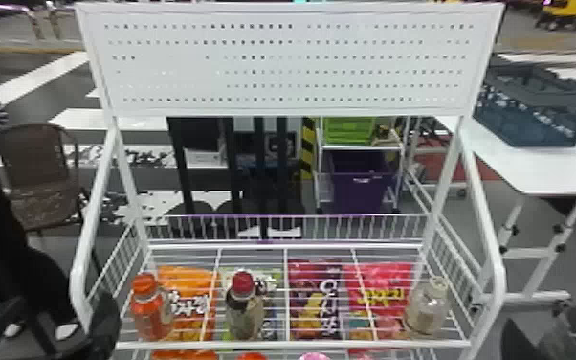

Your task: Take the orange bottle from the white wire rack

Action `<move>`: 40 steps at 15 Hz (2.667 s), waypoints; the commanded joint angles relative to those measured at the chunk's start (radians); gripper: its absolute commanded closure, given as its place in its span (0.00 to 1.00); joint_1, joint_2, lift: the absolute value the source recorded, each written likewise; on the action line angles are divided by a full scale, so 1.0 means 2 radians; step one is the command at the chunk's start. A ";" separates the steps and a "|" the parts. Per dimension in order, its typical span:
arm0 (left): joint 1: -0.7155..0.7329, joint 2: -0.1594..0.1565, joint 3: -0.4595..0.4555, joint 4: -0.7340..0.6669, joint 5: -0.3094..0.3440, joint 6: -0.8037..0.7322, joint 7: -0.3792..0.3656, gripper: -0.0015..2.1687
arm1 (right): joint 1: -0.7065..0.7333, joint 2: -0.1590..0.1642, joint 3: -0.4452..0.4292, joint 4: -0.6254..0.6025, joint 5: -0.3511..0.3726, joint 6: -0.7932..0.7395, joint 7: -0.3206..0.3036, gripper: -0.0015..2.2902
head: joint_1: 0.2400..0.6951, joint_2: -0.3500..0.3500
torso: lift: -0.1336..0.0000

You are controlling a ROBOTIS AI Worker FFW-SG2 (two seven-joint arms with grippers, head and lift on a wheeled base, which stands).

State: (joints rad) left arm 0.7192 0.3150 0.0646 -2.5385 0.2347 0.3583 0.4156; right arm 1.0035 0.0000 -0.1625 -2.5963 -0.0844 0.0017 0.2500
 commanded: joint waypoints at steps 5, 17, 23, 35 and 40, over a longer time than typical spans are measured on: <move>0.001 0.000 -0.001 -0.002 0.000 0.000 -0.001 0.04 | 0.004 0.000 -0.002 0.000 0.000 -0.013 0.000 0.36 | 0.57 0.50 | 1.00; 0.008 -0.003 -0.104 0.160 -0.033 -0.221 0.002 0.04 | 0.011 0.000 -0.002 0.005 0.000 -0.029 0.000 0.36 | 0.57 0.50 | 1.00; -0.042 -0.013 -0.154 0.325 -0.016 -0.379 -0.002 0.04 | 0.011 0.000 -0.002 0.010 0.000 -0.035 0.000 0.36 | 0.57 0.50 | 1.00; -0.201 -0.013 -0.189 0.508 0.002 -0.396 -0.015 0.04 | 0.022 0.000 -0.012 0.003 0.000 -0.035 0.000 0.36 | 0.57 0.50 | 1.00; -0.242 -0.009 -0.183 0.549 0.011 -0.391 -0.016 0.04 | 0.024 0.000 -0.016 0.002 0.000 -0.035 0.000 0.36 | 0.57 0.50 | 1.00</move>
State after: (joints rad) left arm 0.2569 0.2918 -0.3028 -1.4609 0.2505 -0.4245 0.3849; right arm 1.0506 0.0000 -0.1940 -2.5911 -0.0844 -0.0682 0.2499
